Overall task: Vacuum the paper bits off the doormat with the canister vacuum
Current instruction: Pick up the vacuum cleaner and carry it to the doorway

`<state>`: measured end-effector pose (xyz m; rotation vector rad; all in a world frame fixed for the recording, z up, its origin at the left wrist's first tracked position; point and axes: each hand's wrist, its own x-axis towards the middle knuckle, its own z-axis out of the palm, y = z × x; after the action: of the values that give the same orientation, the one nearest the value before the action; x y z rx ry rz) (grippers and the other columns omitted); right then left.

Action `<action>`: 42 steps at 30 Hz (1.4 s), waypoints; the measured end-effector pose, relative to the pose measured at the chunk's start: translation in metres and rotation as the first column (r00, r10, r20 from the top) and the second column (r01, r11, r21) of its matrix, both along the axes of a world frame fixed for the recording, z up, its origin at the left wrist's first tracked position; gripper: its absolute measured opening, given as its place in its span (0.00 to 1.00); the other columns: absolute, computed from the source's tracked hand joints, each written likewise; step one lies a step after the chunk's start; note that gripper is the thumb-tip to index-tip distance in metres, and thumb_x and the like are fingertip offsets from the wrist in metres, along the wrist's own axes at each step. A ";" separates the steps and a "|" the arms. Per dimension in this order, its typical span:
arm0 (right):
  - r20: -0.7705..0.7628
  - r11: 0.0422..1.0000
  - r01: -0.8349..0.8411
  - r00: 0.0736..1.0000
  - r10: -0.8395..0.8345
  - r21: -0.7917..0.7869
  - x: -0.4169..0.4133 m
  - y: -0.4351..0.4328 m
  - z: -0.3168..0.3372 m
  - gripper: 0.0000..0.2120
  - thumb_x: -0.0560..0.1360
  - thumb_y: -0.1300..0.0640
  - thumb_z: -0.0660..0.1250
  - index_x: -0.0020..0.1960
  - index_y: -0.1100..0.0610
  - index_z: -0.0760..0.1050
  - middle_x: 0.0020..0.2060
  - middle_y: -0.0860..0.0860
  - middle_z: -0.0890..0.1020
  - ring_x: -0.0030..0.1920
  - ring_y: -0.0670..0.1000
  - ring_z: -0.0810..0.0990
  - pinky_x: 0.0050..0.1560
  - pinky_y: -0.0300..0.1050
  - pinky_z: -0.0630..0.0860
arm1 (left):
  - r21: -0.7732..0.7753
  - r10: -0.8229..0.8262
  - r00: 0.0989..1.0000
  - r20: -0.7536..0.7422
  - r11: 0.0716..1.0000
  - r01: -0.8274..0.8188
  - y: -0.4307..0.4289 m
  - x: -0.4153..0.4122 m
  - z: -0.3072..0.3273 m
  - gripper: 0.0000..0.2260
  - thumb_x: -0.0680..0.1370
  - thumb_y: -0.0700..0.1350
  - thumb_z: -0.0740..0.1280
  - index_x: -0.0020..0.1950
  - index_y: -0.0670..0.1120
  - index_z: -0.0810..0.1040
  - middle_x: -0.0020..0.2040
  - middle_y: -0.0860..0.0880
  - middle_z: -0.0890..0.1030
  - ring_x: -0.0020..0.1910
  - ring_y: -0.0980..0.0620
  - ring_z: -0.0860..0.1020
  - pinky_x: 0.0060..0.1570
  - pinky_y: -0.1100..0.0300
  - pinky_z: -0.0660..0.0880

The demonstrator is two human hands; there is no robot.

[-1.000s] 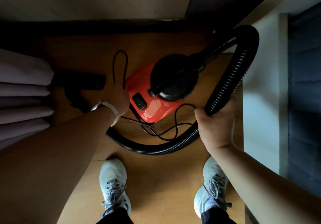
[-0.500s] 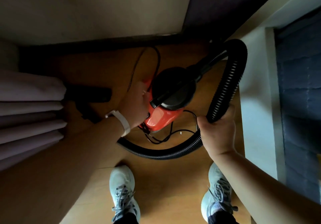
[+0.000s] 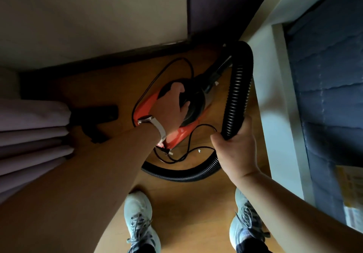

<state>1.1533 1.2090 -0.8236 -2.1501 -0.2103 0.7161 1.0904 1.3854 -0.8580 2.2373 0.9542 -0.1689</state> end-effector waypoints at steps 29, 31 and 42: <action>-0.282 0.926 0.307 0.929 -0.241 0.219 0.000 0.007 0.196 0.13 0.67 0.64 0.67 0.35 0.49 0.67 0.24 0.44 0.72 0.26 0.53 0.72 0.29 0.46 0.72 | -0.267 0.393 0.915 -0.091 0.876 -0.403 -0.043 -0.020 0.191 0.09 0.77 0.46 0.68 0.45 0.39 0.76 0.37 0.47 0.77 0.32 0.55 0.74 0.26 0.68 0.69; -0.286 0.921 0.306 0.929 -0.234 0.240 -0.004 0.008 0.232 0.12 0.69 0.65 0.66 0.36 0.51 0.67 0.23 0.44 0.71 0.24 0.52 0.71 0.29 0.45 0.72 | -0.261 0.392 0.916 -0.084 0.879 -0.400 -0.043 -0.028 0.225 0.08 0.77 0.45 0.67 0.44 0.40 0.75 0.36 0.50 0.75 0.31 0.57 0.72 0.24 0.73 0.67; -0.304 0.933 0.210 0.945 -0.117 0.292 -0.045 0.022 0.422 0.11 0.71 0.69 0.64 0.39 0.55 0.67 0.26 0.48 0.72 0.26 0.52 0.70 0.28 0.45 0.71 | -0.192 0.401 0.916 0.023 0.901 -0.390 -0.028 -0.080 0.427 0.08 0.78 0.47 0.67 0.44 0.44 0.74 0.35 0.52 0.74 0.32 0.60 0.71 0.25 0.72 0.65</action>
<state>1.1084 1.2313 -0.4018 -1.7101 0.0086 0.8192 1.0108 1.3570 -0.4311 1.8262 1.2829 -0.0016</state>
